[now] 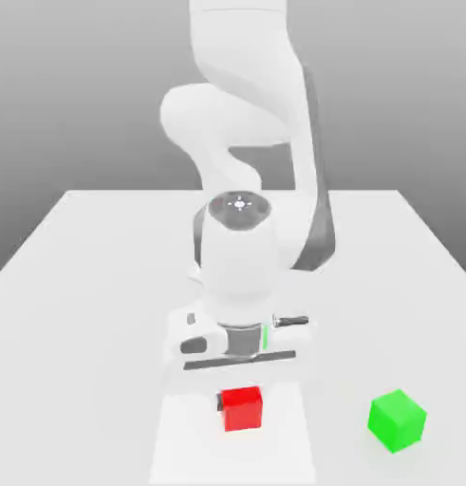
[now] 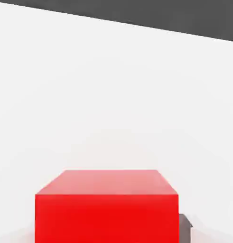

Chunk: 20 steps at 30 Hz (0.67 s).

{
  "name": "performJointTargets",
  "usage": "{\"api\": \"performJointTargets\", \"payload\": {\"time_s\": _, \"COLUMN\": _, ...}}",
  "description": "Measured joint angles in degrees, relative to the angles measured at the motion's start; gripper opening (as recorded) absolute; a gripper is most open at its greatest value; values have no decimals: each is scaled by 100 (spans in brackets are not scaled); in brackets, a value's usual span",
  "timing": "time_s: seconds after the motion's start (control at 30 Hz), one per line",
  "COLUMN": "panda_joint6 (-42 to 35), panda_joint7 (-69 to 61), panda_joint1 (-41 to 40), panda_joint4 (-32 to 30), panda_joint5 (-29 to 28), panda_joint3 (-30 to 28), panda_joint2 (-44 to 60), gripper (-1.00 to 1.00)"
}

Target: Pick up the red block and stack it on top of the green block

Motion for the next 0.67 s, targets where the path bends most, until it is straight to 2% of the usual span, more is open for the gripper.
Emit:
{"api": "performJointTargets", "payload": {"time_s": 0.13, "panda_joint6": -680, "panda_joint7": 29, "panda_joint1": -1, "panda_joint4": -107, "panda_joint5": -32, "panda_joint3": 14, "panda_joint2": -787, "gripper": -100}}
{"api": "performJointTargets", "payload": {"time_s": 0.37, "panda_joint6": -1626, "panda_joint7": 1008, "panda_joint1": 1533, "panda_joint4": 916, "panda_joint5": -167, "panda_joint3": 787, "panda_joint2": -704, "gripper": -100}}
{"api": "performJointTargets", "payload": {"time_s": 0.43, "panda_joint6": -1613, "panda_joint7": 1226, "panda_joint1": 1724, "panda_joint4": 1120, "panda_joint5": -240, "panda_joint3": 873, "panda_joint2": -487, "gripper": -100}}
{"api": "performJointTargets", "payload": {"time_s": 0.53, "panda_joint6": -1142, "panda_joint7": 1415, "panda_joint1": 1821, "panda_joint4": 1204, "panda_joint5": -433, "panda_joint3": 793, "panda_joint2": 73, "gripper": -100}}
{"api": "performJointTargets", "payload": {"time_s": 0.57, "panda_joint6": -971, "panda_joint7": 1464, "panda_joint1": 1852, "panda_joint4": 1217, "panda_joint5": -496, "panda_joint3": 755, "panda_joint2": 259, "gripper": 100}}
{"api": "performJointTargets", "payload": {"time_s": 0.67, "panda_joint6": -971, "panda_joint7": 1464, "panda_joint1": 1852, "panda_joint4": 1217, "panda_joint5": -496, "panda_joint3": 755, "panda_joint2": 259, "gripper": 100}}
